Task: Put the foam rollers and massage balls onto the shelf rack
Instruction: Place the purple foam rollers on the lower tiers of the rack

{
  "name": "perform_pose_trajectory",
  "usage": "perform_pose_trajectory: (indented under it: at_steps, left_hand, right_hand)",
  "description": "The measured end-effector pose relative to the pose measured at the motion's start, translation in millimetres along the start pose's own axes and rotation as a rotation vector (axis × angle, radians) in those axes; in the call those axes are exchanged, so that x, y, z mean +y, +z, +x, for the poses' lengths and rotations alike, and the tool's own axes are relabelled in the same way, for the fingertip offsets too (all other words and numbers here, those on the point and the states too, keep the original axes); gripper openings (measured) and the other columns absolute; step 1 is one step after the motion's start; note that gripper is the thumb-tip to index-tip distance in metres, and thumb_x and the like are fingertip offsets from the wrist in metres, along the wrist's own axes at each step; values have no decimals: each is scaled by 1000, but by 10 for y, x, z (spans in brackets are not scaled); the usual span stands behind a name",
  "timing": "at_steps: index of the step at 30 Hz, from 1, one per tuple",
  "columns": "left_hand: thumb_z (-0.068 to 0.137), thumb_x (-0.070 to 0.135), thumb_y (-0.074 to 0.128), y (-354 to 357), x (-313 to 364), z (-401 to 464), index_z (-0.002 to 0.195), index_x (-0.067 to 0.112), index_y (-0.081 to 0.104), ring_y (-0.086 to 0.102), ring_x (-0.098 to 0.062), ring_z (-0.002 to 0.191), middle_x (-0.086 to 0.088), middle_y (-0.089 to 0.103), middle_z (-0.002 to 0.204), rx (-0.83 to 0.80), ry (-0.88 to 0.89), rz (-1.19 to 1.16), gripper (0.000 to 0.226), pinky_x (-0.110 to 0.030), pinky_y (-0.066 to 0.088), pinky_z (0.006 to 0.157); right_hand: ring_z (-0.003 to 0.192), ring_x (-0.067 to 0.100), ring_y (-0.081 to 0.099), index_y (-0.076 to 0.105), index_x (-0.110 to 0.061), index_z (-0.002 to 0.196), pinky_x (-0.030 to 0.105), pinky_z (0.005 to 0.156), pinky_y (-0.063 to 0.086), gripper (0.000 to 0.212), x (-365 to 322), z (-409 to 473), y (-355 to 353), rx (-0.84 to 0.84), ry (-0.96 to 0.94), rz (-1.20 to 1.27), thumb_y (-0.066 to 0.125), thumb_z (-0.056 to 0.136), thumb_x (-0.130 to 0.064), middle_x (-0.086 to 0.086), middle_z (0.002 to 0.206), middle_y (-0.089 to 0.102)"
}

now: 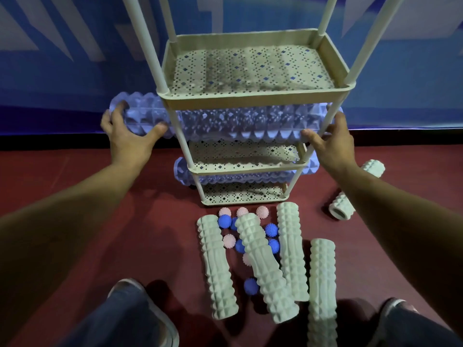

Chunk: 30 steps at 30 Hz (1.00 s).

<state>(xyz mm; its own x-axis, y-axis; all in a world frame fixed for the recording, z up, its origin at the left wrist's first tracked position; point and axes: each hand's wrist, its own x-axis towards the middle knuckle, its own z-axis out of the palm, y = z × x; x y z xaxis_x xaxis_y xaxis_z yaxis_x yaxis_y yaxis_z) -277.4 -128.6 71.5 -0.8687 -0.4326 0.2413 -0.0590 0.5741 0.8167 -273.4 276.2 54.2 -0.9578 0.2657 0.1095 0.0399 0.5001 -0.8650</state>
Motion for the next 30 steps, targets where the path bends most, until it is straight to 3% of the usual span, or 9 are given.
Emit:
perform_pose_trajectory:
  at_steps: [4,7,14,16,18,20,25,27,30]
  left_hand:
    - [73,49,79,-1,16,-81,146,29,33,36,-11,133,-1,17,153,-4,-14,-22,89,-17,34,98]
    - [73,47,80,27,64,-135,145,30,34,33,-8,135,-1,14,155,-27,-1,-30,88,-16,31,99]
    - [71,43,82,175,172,-326,144,30,37,27,3,125,-1,15,154,-86,34,-36,87,-13,27,102]
    - [70,45,82,238,213,-362,144,31,36,27,2,127,-3,14,154,-105,36,-47,88,-13,27,102]
    - [69,45,83,281,250,-393,145,31,35,26,0,130,-4,12,156,-121,43,-37,91,-13,25,103]
    - [70,45,82,311,295,-408,146,30,32,24,-1,131,-5,8,158,-129,36,-41,92,-12,24,102]
    - [70,42,83,379,363,-402,147,27,31,29,-3,128,-3,11,157,-78,0,-11,94,-13,27,100]
    - [72,35,83,406,373,-393,143,25,35,37,-4,122,-2,18,153,-37,11,28,86,-15,34,98]
    - [73,26,77,450,380,-377,137,22,39,52,-14,109,-3,27,143,16,3,72,74,-30,50,93]
  right_hand:
    - [78,3,63,39,-25,137,28,75,50,59,-60,30,17,86,12,2,70,88,-38,-8,93,64]
    - [84,5,66,36,-29,142,28,75,52,62,-77,51,29,155,21,40,68,90,-38,-9,107,64]
    - [109,18,67,18,-47,148,41,100,51,92,-58,-74,14,157,-30,232,77,78,-41,-4,134,51]
    - [104,9,69,14,-43,150,34,99,52,96,-33,-95,-48,123,-26,280,79,79,-37,6,144,43]
    - [96,-16,62,9,-30,155,8,89,47,100,19,-86,-109,116,-39,289,78,83,-28,7,143,40]
    - [91,-33,49,6,-21,157,-5,77,38,101,41,-90,-151,140,-56,276,78,85,-26,5,137,40]
    - [89,-26,56,7,-18,156,0,75,44,97,89,-61,-258,171,-44,253,75,88,-23,8,132,49]
    - [96,-28,51,8,-23,157,6,89,43,102,130,-20,-294,172,-33,220,77,84,-35,2,132,50]
    - [93,-33,48,6,-21,157,4,85,42,103,159,26,-326,137,-32,208,77,84,-34,-2,132,44]
